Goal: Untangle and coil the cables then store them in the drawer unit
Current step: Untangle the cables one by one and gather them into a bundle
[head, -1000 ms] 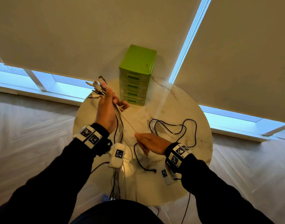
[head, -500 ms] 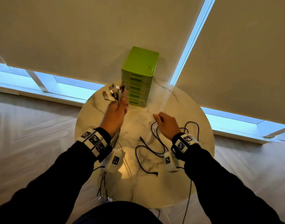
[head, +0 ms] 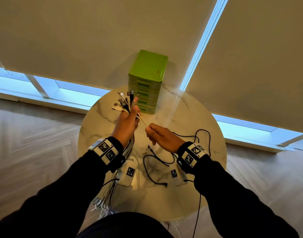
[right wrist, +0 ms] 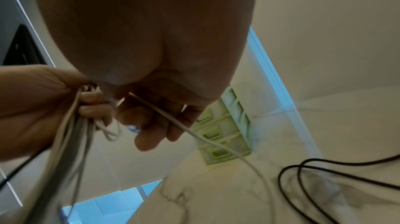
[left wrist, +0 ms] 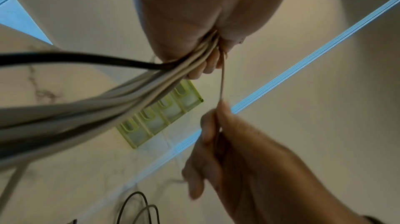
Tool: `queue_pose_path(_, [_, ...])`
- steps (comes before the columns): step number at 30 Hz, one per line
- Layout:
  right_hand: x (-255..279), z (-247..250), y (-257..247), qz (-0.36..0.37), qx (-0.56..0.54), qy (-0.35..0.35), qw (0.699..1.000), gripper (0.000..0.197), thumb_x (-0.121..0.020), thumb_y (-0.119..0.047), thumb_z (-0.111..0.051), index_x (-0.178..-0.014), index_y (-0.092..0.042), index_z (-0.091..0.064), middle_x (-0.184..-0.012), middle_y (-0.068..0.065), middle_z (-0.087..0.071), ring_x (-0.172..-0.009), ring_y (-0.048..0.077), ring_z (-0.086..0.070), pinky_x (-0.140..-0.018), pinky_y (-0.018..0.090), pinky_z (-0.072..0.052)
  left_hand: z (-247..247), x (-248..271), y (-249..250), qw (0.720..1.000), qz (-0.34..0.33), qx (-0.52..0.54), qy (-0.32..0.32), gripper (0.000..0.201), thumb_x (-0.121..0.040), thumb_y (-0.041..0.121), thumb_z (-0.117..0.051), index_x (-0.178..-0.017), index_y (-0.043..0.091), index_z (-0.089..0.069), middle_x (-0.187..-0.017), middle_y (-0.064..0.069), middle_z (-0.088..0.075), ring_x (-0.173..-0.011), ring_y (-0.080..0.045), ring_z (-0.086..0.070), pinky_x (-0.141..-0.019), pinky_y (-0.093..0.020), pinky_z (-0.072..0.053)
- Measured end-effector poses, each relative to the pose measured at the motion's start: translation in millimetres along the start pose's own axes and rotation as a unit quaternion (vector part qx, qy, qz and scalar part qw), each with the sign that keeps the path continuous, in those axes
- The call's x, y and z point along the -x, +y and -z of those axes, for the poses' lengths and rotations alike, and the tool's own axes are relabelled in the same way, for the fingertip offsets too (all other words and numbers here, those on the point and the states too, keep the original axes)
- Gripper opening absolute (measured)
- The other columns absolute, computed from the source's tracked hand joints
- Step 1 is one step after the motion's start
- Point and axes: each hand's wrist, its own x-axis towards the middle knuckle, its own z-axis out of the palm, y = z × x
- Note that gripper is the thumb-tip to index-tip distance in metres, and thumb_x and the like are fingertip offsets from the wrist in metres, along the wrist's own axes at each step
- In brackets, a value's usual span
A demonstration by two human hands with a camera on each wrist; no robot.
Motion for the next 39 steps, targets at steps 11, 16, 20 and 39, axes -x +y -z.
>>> queue_pose_path(11, [63,50,76,-0.127,0.133,0.07,0.98,0.03,-0.108,-0.035,-0.036,-0.094,-0.023,-0.061,-0.078,-0.007,-0.068,-0.079,0.02,-0.065,-0.079,0.035,-0.05,-16,-16,22,0.994,-0.04,0.101,0.009,0.031,-0.108,0.019,-0.042,-0.137,0.025,-0.051,-0.073,0.011,-0.049,-0.056,-0.007,-0.027,-0.05,-0.023,-0.02])
queue_pose_path(16, [98,65,62,-0.115,0.075,0.113,0.984,0.027,-0.099,-0.013,-0.054,-0.114,-0.034,-0.062,-0.09,-0.005,-0.073,-0.09,0.013,-0.068,-0.085,0.026,-0.051,-78,7,9,0.99,-0.002,0.109,-0.087,0.031,-0.107,0.018,-0.044,-0.137,0.014,-0.052,-0.069,0.011,-0.049,-0.053,-0.009,-0.025,-0.05,-0.026,-0.019])
queue_pose_path(20, [141,63,57,-0.163,0.095,0.038,0.981,0.017,-0.091,-0.03,-0.068,-0.105,-0.04,-0.068,-0.114,-0.007,-0.07,-0.1,0.005,-0.064,-0.09,0.027,-0.052,-129,33,4,0.979,0.031,0.125,-0.155,0.022,-0.106,0.021,-0.048,-0.112,0.002,-0.059,-0.08,0.0,-0.049,-0.052,-0.009,-0.028,-0.048,-0.022,-0.023])
queue_pose_path(39, [344,20,157,-0.555,0.087,0.132,0.817,0.041,-0.106,-0.038,-0.039,-0.131,-0.012,-0.059,-0.136,0.015,-0.059,-0.125,0.031,-0.054,-0.102,0.035,-0.04,-204,65,-15,0.933,0.138,0.055,-0.329,0.036,-0.109,0.032,-0.04,-0.078,0.014,-0.05,-0.067,0.004,-0.042,-0.049,-0.007,-0.031,-0.047,-0.021,-0.025])
